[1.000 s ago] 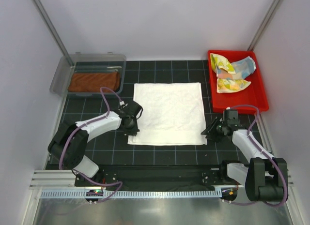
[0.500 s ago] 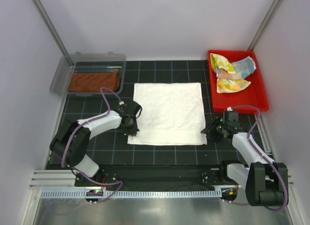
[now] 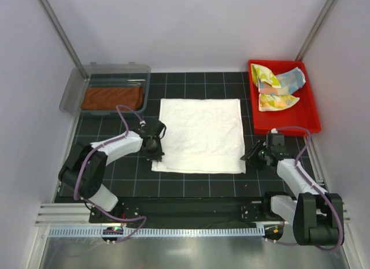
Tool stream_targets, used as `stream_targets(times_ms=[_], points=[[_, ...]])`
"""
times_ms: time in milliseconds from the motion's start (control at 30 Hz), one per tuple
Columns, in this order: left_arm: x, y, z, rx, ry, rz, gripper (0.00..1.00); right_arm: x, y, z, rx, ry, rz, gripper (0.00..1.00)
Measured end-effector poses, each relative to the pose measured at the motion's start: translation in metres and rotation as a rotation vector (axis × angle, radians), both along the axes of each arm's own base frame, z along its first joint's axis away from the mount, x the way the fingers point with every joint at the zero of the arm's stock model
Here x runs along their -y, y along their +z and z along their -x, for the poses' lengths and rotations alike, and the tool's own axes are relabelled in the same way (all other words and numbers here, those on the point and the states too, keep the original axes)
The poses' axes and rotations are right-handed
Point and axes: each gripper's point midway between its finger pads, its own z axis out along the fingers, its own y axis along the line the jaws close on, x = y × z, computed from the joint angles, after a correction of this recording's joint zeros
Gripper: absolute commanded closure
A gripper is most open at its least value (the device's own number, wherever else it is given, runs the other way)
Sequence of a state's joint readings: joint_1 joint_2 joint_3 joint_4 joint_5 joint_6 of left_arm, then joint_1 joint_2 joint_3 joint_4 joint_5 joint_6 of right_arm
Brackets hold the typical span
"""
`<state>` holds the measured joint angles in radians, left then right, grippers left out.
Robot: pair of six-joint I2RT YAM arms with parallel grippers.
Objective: Fold and stack the towels
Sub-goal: Fold the towel
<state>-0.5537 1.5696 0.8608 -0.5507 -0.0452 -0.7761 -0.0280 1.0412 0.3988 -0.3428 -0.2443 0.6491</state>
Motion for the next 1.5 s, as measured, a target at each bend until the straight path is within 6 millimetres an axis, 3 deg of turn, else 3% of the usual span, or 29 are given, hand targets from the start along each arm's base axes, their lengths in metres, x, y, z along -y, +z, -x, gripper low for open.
stream_targets(times_ms=[333,467,500,533,700,833,967,1000,1033,1300,1500], points=[[-0.006,0.000,-0.007,0.008,0.022,0.008,1.00,-0.011,-0.005,-0.004,-0.012,0.041,-0.033,0.60],[-0.005,0.000,-0.007,0.008,0.012,0.010,1.00,-0.011,-0.006,-0.001,-0.008,0.044,-0.032,0.85],[-0.005,0.000,-0.007,0.008,0.011,0.010,1.00,-0.011,-0.006,-0.001,-0.003,0.045,-0.031,0.97],[-0.005,0.001,-0.007,0.008,0.009,0.011,1.00,-0.011,-0.005,-0.001,0.004,0.045,-0.030,0.99],[-0.006,0.003,-0.007,0.006,0.006,0.007,1.00,-0.012,0.009,-0.008,0.075,0.052,-0.036,0.99],[-0.006,0.020,-0.014,0.017,0.005,0.002,1.00,-0.016,0.024,-0.016,0.121,0.065,-0.050,0.99],[-0.004,0.049,-0.033,0.094,0.000,-0.008,1.00,-0.012,0.044,-0.028,0.153,0.064,-0.029,0.73],[-0.005,0.053,-0.038,0.110,0.000,-0.017,1.00,-0.012,0.046,-0.030,0.156,0.064,-0.028,0.55],[-0.007,0.054,-0.041,0.120,-0.003,-0.029,1.00,-0.013,0.045,-0.031,0.150,0.061,-0.032,0.51],[-0.027,0.026,-0.042,0.046,0.006,-0.117,1.00,-0.021,0.006,0.000,0.026,0.086,-0.079,0.50],[-0.029,0.008,-0.036,0.001,0.001,-0.136,1.00,-0.025,0.002,0.011,0.033,0.079,-0.108,0.51]])
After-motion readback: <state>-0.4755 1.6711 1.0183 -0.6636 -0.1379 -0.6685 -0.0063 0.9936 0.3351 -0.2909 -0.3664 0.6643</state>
